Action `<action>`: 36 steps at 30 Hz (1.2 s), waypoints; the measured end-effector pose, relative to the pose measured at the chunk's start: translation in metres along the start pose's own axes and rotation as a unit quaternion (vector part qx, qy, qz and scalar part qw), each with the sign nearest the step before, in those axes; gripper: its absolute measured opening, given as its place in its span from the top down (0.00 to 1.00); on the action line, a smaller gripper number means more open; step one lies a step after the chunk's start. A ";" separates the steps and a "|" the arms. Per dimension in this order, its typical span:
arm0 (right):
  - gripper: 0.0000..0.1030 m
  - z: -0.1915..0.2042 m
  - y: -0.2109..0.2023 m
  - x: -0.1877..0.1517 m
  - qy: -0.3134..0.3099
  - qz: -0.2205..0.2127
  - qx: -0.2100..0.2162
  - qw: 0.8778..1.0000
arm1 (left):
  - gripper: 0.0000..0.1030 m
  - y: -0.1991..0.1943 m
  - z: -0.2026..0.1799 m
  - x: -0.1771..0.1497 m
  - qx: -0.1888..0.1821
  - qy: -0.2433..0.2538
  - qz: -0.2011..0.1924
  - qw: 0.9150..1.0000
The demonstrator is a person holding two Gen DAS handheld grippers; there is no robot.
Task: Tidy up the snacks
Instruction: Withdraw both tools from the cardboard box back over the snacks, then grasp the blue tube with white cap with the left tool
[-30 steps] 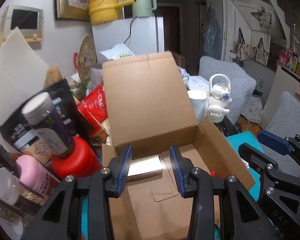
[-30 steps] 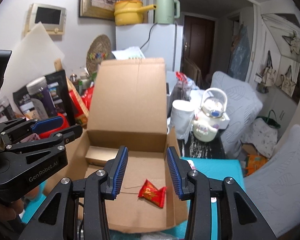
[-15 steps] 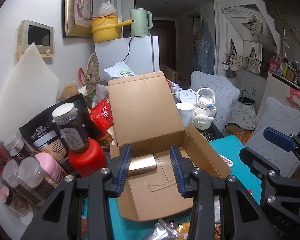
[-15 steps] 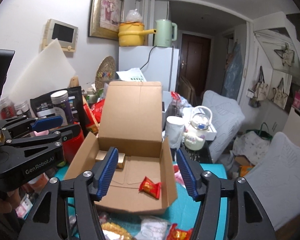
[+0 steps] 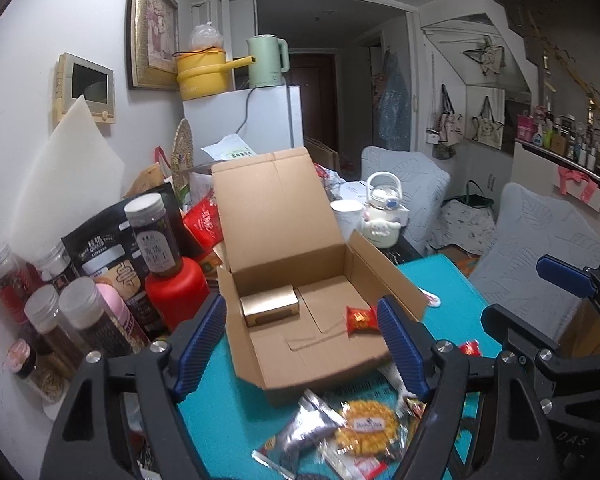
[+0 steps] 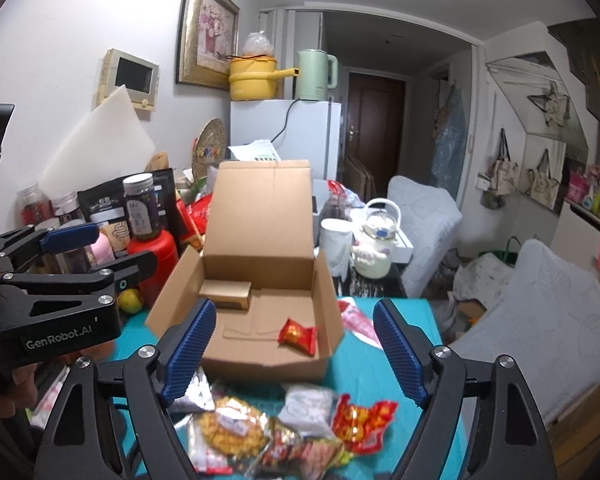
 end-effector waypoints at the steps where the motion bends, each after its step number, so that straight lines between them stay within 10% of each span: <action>1: 0.17 -0.001 -0.003 -0.003 0.002 0.000 0.000 1.000 | 0.24 -0.002 -0.002 -0.003 -0.003 0.001 0.001 1.000; 36: 0.17 -0.009 -0.018 -0.179 0.046 0.128 0.005 0.991 | 0.24 -0.003 -0.058 -0.160 -0.098 0.034 0.122 0.987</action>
Point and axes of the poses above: each gripper's, at about its wrist camera, not at the fingertips, and y roughly the way its jaws point, z to its left, x to its top, the point moved 7 cm from there along y, roughly the way its jaws point, and after that the axes turned 9 degrees about -x, right-handed, at the moved point
